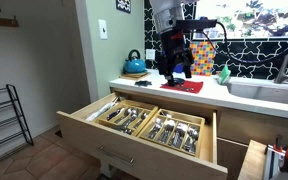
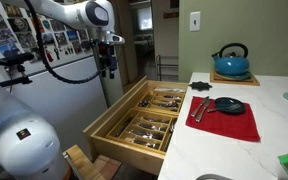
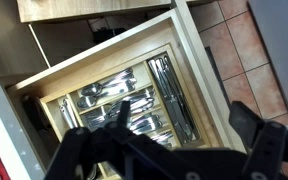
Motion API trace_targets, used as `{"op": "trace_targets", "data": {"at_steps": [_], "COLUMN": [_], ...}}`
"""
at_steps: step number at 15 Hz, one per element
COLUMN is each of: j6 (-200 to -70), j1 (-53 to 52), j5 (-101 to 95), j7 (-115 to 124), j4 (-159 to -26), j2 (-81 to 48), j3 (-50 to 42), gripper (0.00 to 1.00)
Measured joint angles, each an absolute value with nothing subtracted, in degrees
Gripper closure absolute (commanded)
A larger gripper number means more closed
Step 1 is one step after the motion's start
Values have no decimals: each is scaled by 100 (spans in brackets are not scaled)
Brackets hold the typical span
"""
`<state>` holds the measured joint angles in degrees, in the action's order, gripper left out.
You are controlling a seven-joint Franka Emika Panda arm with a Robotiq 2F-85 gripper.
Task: Put the fork in the drawer
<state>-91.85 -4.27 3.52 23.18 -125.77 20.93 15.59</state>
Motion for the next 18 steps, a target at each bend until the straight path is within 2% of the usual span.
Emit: {"op": "trace_targets", "data": {"at_steps": [18], "j6": [-9238], "j1": [-366], "j5": [226], "j7": [2315], "j4": [-12438], "j2": [2081], "j3": [1349], "gripper": [0]}}
